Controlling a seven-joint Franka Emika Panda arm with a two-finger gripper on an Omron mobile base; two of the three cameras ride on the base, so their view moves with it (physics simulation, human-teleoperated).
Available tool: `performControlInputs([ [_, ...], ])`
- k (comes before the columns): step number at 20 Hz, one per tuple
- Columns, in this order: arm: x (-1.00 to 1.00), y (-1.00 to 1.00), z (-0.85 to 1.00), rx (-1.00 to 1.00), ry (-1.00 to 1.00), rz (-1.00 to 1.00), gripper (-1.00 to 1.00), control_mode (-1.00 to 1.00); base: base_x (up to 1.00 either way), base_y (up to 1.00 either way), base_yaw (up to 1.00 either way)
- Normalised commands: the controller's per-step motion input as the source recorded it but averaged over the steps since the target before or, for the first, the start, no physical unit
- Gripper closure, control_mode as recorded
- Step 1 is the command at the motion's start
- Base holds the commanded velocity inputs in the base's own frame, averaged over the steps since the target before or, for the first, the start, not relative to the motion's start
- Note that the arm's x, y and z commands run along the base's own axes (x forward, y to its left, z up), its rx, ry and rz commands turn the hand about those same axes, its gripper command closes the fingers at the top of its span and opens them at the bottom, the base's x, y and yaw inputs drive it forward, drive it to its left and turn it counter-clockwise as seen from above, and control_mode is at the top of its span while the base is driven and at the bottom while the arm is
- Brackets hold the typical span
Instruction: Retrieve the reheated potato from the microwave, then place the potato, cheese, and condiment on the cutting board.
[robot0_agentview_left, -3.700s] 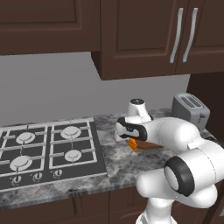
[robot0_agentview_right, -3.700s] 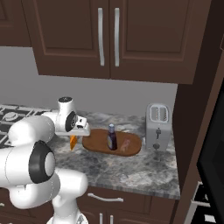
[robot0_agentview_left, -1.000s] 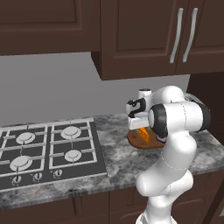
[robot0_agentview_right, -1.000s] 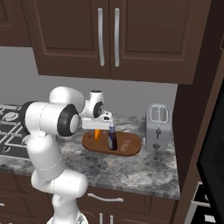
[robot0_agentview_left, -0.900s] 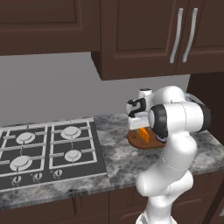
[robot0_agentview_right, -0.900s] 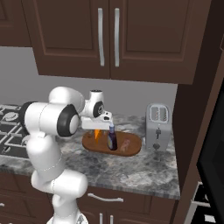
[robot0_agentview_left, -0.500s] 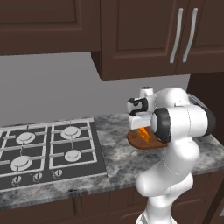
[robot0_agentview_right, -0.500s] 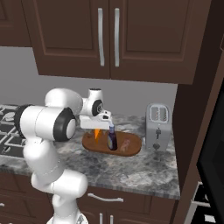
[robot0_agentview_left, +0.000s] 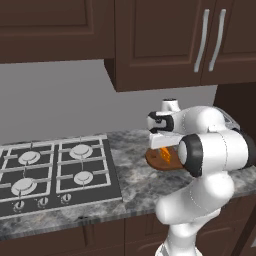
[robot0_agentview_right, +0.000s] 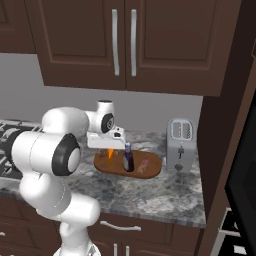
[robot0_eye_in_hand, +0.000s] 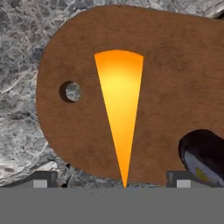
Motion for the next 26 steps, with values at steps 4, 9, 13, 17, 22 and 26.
performControlInputs([
  [4, -0.42, 0.06, 0.23, 0.01, 0.00, -0.01, -1.00, -1.00, 0.00, 0.00, 0.00],
  [9, -0.46, 0.09, 0.24, 0.03, 0.00, 0.00, -1.00, -1.00, 0.00, 0.00, 0.00],
  [13, -0.23, 0.13, 0.21, 0.00, 0.00, 0.00, -1.00, -1.00, 0.00, 0.00, 0.00],
  [17, -0.18, 0.17, 0.19, 0.00, 0.00, 0.00, -1.00, -1.00, 0.00, 0.00, 0.00],
  [22, -0.21, 0.16, 0.18, 0.00, -0.01, 0.00, -1.00, -1.00, 0.00, 0.00, 0.00],
  [26, -0.52, 0.11, 0.16, 0.01, -0.07, 0.00, -1.00, -1.00, 0.00, 0.00, 0.00],
])
